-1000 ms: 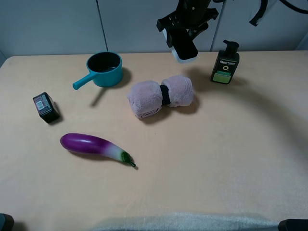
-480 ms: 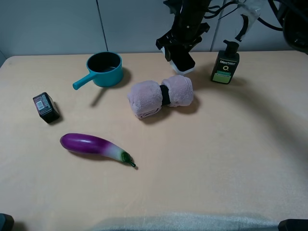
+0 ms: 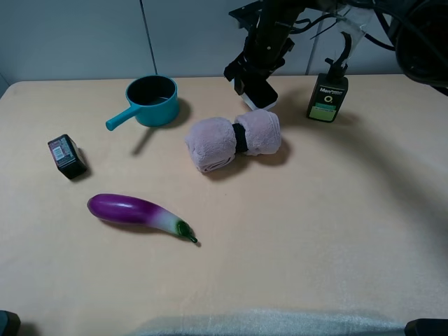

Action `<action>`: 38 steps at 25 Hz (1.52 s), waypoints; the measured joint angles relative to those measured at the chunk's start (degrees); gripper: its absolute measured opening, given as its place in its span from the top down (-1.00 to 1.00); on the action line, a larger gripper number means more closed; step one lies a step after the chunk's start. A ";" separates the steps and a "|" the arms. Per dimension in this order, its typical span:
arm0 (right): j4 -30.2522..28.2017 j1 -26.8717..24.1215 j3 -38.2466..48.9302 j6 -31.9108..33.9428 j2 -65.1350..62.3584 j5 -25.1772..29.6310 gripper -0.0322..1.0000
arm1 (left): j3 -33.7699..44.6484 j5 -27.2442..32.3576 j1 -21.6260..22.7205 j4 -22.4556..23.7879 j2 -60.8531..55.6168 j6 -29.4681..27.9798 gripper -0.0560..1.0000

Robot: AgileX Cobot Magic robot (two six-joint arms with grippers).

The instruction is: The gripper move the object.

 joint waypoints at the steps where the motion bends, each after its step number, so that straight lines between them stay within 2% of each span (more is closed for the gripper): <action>1: 0.26 0.00 0.00 -1.95 0.18 0.00 0.05 | 0.00 0.00 0.00 0.00 0.00 0.00 -0.61; 12: 0.92 0.00 0.00 -25.12 0.43 1.56 0.05 | 0.00 0.00 0.00 0.00 0.00 0.00 -0.61; 14: 1.19 0.00 0.00 -27.04 0.43 1.56 0.05 | 0.00 0.00 0.00 0.00 0.00 0.00 -0.61; 17: 1.97 0.00 0.00 -34.21 0.43 1.56 0.05 | 0.00 0.00 0.00 0.00 0.00 0.00 -0.61; 22: 2.82 0.00 0.00 -42.47 1.94 0.15 0.05 | 0.00 0.00 0.00 0.00 0.00 0.00 -0.61; 27: 2.70 0.37 0.00 -46.97 4.05 -2.30 0.05 | 0.00 0.00 0.00 0.00 0.00 0.00 -0.61; 30: 2.70 0.64 0.00 -47.63 4.12 -4.17 0.05 | 0.00 0.00 0.00 0.00 0.00 0.00 -0.61; 38: 2.65 0.64 0.00 -47.89 4.12 -4.58 0.05 | 0.00 0.00 0.00 0.00 0.00 0.00 -0.61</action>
